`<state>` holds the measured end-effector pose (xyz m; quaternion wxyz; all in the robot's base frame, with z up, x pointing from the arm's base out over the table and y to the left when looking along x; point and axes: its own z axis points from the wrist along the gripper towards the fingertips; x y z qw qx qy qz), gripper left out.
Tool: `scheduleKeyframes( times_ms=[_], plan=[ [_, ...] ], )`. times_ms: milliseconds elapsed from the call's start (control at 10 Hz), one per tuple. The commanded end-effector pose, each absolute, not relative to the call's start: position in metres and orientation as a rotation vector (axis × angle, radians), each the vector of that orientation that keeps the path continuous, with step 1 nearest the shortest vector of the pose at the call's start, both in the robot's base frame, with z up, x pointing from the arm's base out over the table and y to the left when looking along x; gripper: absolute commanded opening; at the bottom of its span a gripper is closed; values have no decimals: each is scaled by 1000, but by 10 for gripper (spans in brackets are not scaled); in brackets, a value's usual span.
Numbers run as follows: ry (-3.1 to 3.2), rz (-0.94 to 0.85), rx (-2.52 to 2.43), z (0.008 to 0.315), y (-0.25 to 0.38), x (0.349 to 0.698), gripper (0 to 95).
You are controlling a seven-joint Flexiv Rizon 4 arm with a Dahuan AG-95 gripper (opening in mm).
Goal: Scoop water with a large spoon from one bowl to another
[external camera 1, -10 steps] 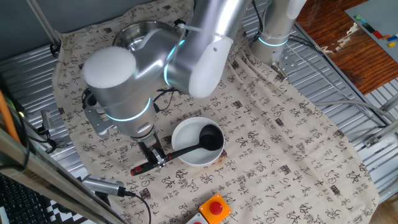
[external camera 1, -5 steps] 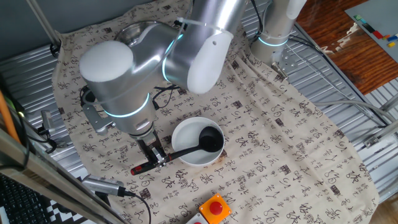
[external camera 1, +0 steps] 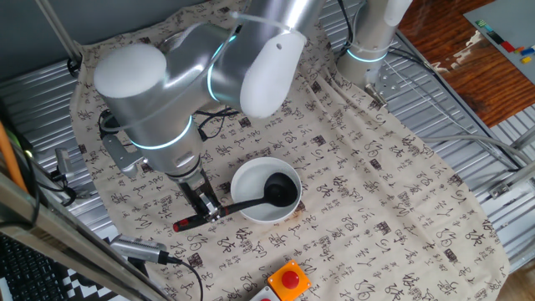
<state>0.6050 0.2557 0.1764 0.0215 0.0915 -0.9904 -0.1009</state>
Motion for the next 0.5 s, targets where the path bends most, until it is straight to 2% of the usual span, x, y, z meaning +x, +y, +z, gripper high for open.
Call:
scheduleKeyframes(
  times_ms=[100,500],
  plan=[
    [-3070,-323,287,179,254,603,0],
    [-3072,-338,294,188,254,601,0]
  ],
)
